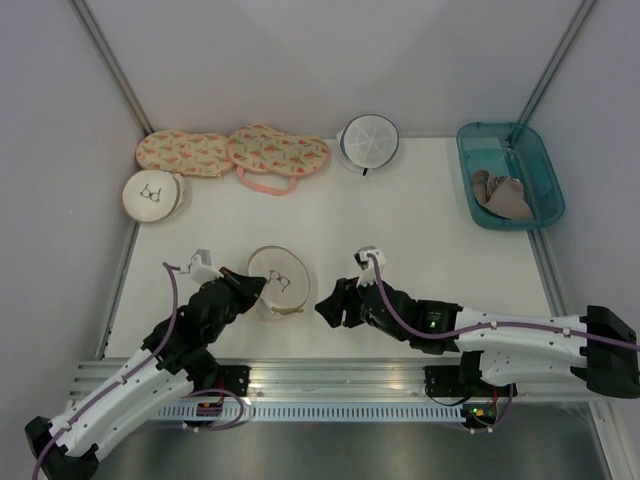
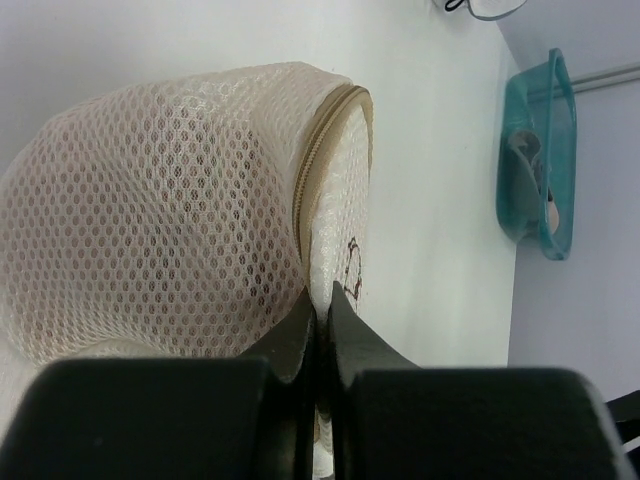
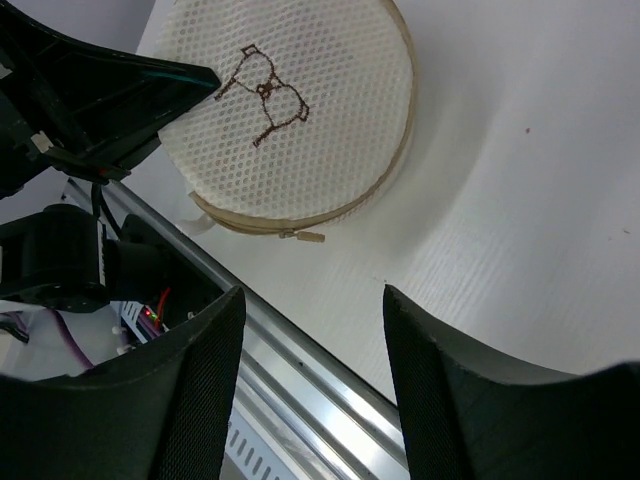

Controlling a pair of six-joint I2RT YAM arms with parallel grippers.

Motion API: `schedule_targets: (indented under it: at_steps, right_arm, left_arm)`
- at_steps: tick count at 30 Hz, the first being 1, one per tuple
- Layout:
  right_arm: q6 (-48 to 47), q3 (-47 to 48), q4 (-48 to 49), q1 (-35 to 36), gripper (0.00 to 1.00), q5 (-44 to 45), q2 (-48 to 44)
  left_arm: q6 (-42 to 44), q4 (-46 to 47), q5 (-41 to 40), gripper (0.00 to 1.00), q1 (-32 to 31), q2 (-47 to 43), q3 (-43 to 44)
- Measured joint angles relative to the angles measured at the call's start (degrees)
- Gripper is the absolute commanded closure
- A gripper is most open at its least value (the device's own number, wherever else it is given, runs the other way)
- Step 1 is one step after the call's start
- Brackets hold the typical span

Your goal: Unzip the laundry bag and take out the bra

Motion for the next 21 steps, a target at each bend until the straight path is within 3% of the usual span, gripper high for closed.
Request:
schedule_targets:
  at_steps: [10,21]
  right_arm:
    - [-0.57,3.15,7.58,3.5,0.43,-3.02,15.96]
    - [-6.67,7.48,10.12,3.69,0.4,-4.85,20.81]
  left_arm:
    - [-0.07,-1.11,0.35,0.98,0.0,-2.84,-0.02]
    - [-0.44,-1.11,3.43,0.98,0.0,-4.39,-0.07]
